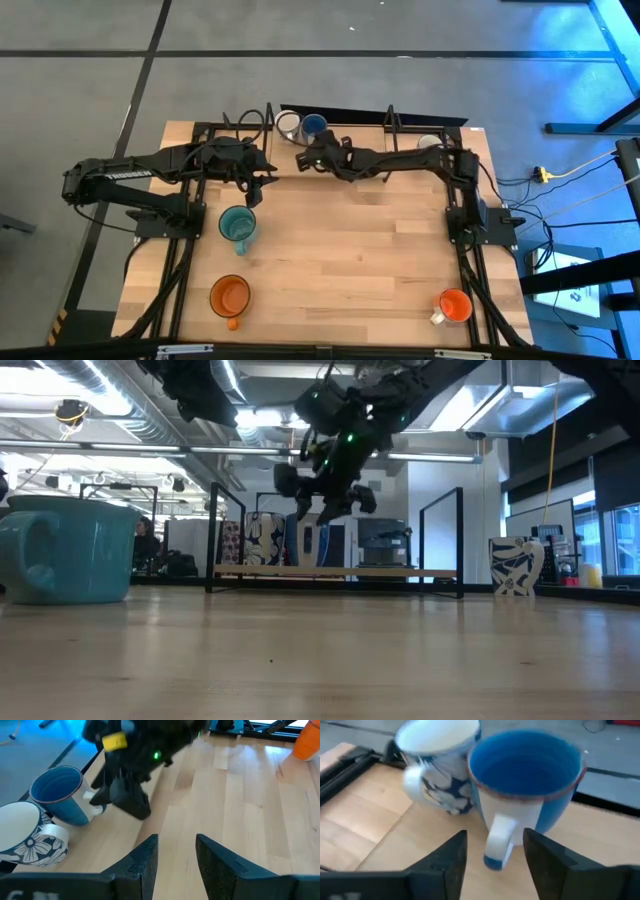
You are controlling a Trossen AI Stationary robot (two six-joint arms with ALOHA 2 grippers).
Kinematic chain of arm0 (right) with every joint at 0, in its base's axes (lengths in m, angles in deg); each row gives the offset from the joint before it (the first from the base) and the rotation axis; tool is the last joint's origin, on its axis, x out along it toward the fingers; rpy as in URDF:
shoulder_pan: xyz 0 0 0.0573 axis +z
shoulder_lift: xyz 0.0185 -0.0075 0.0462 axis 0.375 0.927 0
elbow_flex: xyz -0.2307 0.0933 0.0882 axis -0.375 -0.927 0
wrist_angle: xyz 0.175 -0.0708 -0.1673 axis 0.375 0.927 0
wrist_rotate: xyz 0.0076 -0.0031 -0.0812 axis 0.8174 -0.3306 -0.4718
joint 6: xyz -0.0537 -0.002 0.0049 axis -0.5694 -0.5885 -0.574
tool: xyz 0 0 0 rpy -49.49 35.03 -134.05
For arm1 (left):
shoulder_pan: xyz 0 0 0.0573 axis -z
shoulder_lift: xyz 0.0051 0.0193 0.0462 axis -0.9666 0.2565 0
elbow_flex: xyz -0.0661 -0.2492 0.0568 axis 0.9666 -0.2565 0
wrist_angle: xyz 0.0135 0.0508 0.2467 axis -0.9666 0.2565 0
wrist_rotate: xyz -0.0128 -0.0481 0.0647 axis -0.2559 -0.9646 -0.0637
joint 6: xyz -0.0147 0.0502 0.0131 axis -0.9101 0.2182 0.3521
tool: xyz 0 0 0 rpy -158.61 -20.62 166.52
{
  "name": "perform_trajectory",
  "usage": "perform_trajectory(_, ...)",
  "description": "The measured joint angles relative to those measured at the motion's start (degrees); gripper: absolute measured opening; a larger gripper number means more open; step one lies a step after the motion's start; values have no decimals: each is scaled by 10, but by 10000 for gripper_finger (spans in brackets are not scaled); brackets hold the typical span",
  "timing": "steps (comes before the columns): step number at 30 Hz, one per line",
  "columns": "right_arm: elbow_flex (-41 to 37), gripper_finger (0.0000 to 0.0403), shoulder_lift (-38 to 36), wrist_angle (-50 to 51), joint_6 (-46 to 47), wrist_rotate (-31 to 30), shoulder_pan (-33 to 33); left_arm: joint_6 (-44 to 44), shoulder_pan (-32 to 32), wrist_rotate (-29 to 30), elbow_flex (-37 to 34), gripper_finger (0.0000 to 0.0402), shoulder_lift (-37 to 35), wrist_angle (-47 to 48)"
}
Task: Place coffee mugs
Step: Put the right orange mug on the shelf
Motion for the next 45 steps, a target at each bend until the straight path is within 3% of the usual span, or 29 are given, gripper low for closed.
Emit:
perform_trajectory(6,0,199,-85,93,-6,90,6,-2,0,0,0,126,0,0)
perform_trajectory(13,0,189,-208,263,-31,130,22,-9,0,-3,0,126,0,0)
perform_trajectory(16,-16,186,-260,310,-23,118,37,-9,0,-6,0,126,0,1)
perform_trajectory(27,-147,186,-437,324,77,131,126,-17,0,-6,0,126,0,0)
perform_trajectory(35,-151,186,-470,349,161,228,248,-21,0,-1,0,126,0,-1)
perform_trajectory(39,-151,186,-469,388,251,286,309,-21,0,0,0,126,0,-1)
perform_trajectory(45,-151,186,-467,441,428,313,406,-21,0,0,0,126,0,-2)
